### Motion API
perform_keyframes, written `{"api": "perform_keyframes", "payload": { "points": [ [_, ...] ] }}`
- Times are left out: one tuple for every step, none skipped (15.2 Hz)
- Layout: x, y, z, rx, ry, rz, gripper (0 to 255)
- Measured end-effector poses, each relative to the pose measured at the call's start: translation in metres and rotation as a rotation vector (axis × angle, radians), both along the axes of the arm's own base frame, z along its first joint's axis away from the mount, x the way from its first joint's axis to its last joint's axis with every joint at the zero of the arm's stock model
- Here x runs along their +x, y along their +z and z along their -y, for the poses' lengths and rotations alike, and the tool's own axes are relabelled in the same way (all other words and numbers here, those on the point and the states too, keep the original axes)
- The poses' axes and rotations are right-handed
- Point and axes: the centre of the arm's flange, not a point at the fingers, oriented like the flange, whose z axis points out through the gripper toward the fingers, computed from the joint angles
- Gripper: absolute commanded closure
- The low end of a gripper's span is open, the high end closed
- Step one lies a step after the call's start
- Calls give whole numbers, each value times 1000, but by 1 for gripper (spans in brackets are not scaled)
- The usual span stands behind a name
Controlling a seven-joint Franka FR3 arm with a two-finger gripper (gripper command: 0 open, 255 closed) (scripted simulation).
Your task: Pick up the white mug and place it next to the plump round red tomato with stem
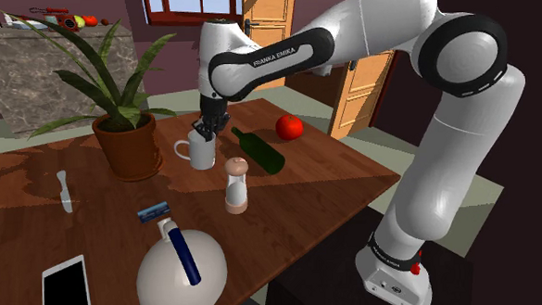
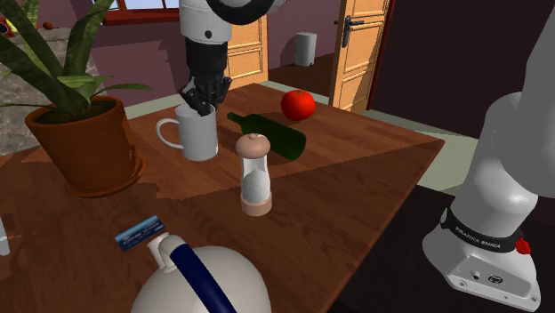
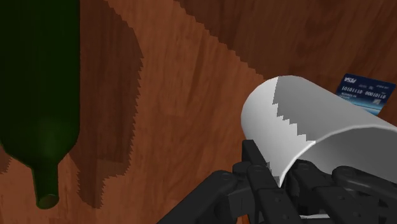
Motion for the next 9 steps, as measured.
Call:
{"api": "perform_keyframes", "payload": {
  "points": [
    [0,5,0,0,0,0,255],
    [0,10,0,0,0,0,255],
    [0,16,0,0,0,0,255],
    [-1,21,1,0,0,0,255],
    [-1,25,2,0,0,0,255],
    [0,30,2,0,0,0,255],
    [0,35,1,0,0,0,255],
    [0,42,1,0,0,0,255],
    [1,47,1,0,0,0,255]
  ]
}}
